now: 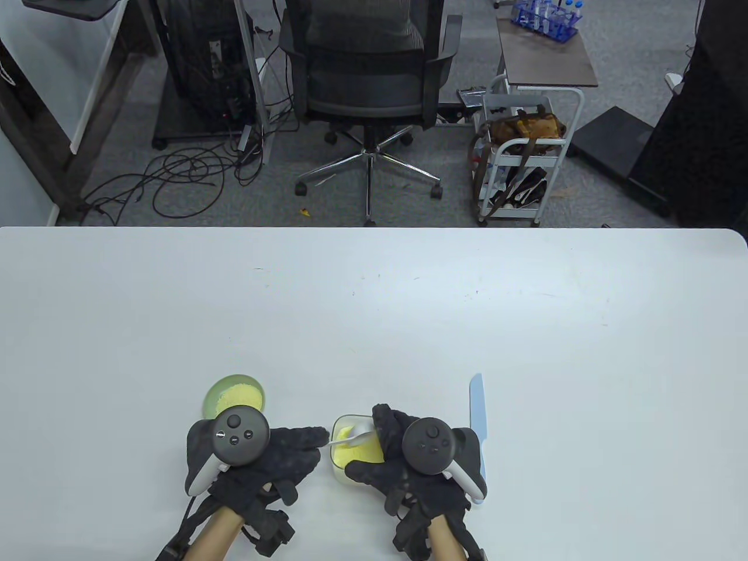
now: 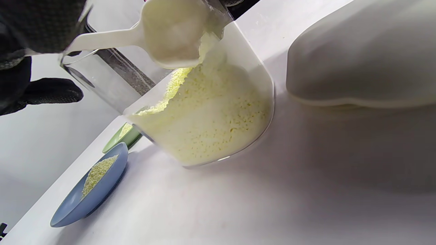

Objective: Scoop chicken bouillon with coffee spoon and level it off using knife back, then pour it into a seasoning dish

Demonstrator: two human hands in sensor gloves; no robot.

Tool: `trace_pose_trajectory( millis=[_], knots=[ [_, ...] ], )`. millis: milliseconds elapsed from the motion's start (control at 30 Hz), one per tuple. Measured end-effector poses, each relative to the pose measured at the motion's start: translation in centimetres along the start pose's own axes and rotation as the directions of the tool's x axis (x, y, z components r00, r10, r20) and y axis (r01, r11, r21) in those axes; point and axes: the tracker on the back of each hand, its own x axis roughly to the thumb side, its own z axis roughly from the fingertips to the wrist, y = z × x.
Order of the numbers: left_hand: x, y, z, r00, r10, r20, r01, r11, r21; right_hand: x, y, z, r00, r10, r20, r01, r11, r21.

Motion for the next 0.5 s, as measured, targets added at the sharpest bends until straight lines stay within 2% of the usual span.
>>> trace_pose_trajectory(
  millis=[100,200,267,367,500],
  knots=[
    [1.0,0.4,-0.6,0.997,-0.083,0.0,0.083,0.996,-0.015,0.0,0.0,0.0,1.0,-0.007,0.002,0.007,1.0,0.002],
    [2.6,0.7,-1.5,0.977,-0.211,-0.013,0.208,0.972,-0.105,0.0,0.1,0.0,1.0,-0.01,0.005,0.01,1.0,0.002],
    [3.4,0.7,-2.1,0.975,-0.222,-0.024,0.217,0.967,-0.132,-0.1,0.1,0.0,1.0,-0.016,0.004,0.016,1.0,-0.001],
    [3.8,0.5,-2.9,0.969,-0.242,-0.052,0.224,0.947,-0.231,-0.2,0.1,0.0,1.0,-0.028,0.006,0.028,1.0,0.003],
    [3.3,0.4,-3.4,0.983,-0.173,-0.069,0.147,0.948,-0.28,-0.2,0.1,0.0,0.999,-0.034,0.005,0.034,0.999,0.005]
  ],
)
